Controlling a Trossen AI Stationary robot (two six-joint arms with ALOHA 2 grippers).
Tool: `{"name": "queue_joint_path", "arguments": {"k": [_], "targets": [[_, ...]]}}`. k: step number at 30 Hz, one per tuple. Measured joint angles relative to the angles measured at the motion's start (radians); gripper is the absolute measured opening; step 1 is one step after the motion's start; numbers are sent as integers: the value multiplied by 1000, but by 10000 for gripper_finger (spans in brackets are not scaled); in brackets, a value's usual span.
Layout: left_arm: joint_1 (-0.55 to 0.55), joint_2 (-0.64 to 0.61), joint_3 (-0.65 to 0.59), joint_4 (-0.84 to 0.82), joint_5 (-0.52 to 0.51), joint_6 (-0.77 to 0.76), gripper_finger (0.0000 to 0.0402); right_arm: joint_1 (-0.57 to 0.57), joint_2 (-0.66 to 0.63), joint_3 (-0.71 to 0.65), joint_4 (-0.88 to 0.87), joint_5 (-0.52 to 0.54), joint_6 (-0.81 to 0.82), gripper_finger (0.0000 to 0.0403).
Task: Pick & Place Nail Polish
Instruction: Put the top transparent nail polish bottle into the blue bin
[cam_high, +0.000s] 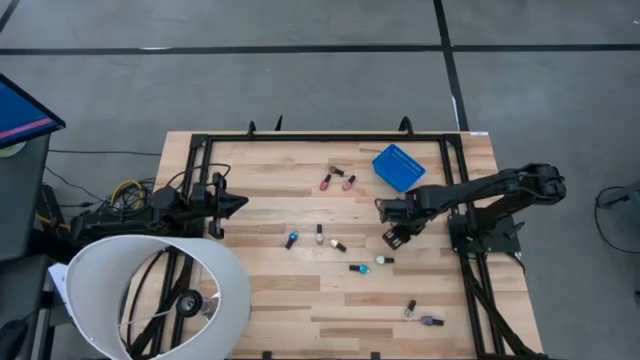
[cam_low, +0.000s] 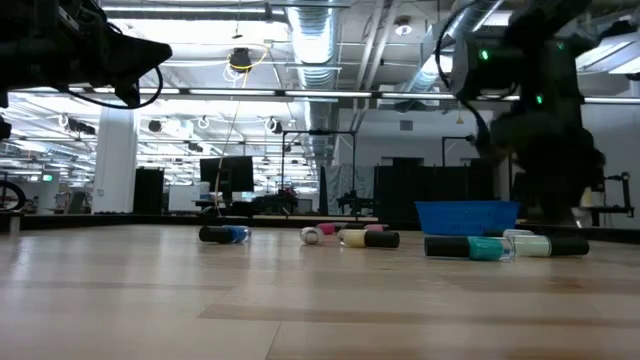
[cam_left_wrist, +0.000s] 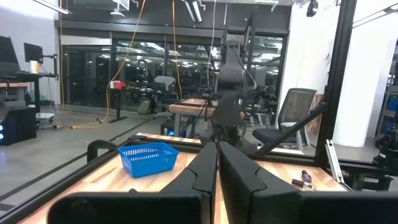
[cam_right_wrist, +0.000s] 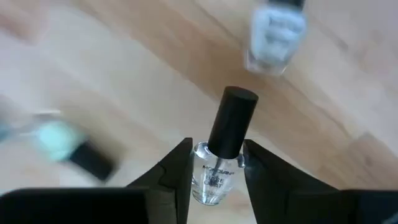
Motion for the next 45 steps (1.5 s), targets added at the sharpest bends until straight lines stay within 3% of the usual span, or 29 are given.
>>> {"name": "queue_joint_path", "arguments": {"k": [5, 11, 17, 22, 32, 45], "targets": [[0, 0, 0, 4, 0, 0, 11, -58, -82, 87, -62, 15, -100, 115], [0, 0, 0, 6, 0, 0, 11, -290, -112, 201, -67, 127, -299, 116], [0, 0, 0, 8, 0, 0, 11, -568, 0, 316, -63, 132, -559, 115], [0, 0, 0, 11, 0, 0, 11, -702, 141, 374, -73, 132, -715, 122], [0, 0, 0, 12, 0, 0, 11, -754, 329, 381, -32, 128, -865, 127], [0, 0, 0, 12, 0, 0, 11, -754, 365, 382, 13, 128, -870, 155]]}}
